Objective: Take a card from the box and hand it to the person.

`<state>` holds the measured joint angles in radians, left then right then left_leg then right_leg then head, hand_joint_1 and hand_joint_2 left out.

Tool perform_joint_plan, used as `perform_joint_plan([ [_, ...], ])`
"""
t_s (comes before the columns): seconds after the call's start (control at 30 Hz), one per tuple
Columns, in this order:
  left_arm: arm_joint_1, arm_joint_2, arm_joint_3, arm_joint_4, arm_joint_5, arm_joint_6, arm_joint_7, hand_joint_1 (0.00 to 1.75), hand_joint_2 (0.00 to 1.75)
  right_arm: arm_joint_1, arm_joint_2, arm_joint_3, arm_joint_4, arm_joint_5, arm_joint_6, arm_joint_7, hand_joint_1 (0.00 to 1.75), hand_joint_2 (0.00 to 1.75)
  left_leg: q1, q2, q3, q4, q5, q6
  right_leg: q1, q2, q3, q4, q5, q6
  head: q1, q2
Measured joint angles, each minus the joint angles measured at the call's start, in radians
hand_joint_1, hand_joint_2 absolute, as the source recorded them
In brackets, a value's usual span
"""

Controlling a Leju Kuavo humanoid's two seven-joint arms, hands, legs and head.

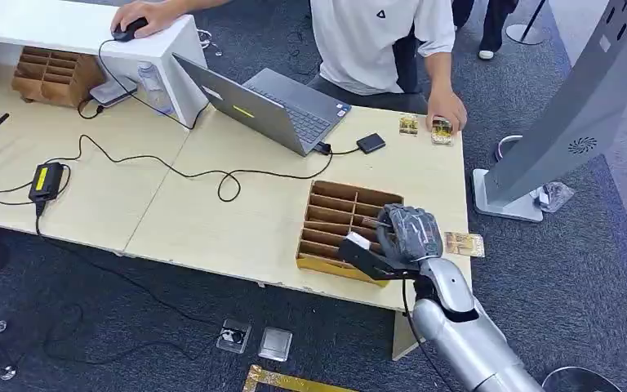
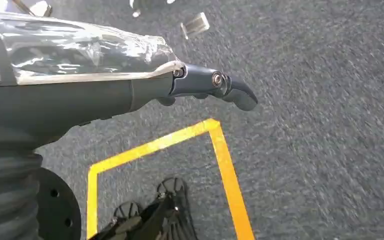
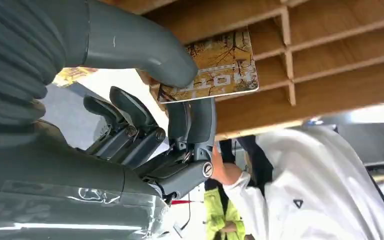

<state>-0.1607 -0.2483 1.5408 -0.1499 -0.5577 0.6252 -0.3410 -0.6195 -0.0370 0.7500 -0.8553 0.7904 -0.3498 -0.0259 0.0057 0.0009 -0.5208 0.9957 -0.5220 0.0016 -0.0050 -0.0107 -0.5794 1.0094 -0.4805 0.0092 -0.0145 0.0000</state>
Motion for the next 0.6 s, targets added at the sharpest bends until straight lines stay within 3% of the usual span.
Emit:
perform_joint_plan([
  [0.2, 0.000, 0.000, 0.000, 0.001, -0.017, 0.033, 0.024, 0.00, 1.75, -0.005, 0.003, -0.013, -0.032, -0.015, -0.027, -0.008, 1.75, 1.75, 0.000, 0.000, 0.000, 0.000, 0.000, 0.000, 0.000, 0.000, 0.000, 0.000, 0.000, 0.000, 0.000, 0.000],
  [0.6, 0.001, 0.000, 0.000, 0.003, -0.045, 0.050, 0.052, 0.00, 1.75, -0.040, -0.006, -0.050, -0.182, -0.010, -0.037, 0.060, 1.75, 1.75, 0.000, 0.000, 0.000, 0.000, 0.000, 0.000, 0.000, 0.000, 0.000, 0.000, 0.000, 0.000, 0.000, 0.000],
])
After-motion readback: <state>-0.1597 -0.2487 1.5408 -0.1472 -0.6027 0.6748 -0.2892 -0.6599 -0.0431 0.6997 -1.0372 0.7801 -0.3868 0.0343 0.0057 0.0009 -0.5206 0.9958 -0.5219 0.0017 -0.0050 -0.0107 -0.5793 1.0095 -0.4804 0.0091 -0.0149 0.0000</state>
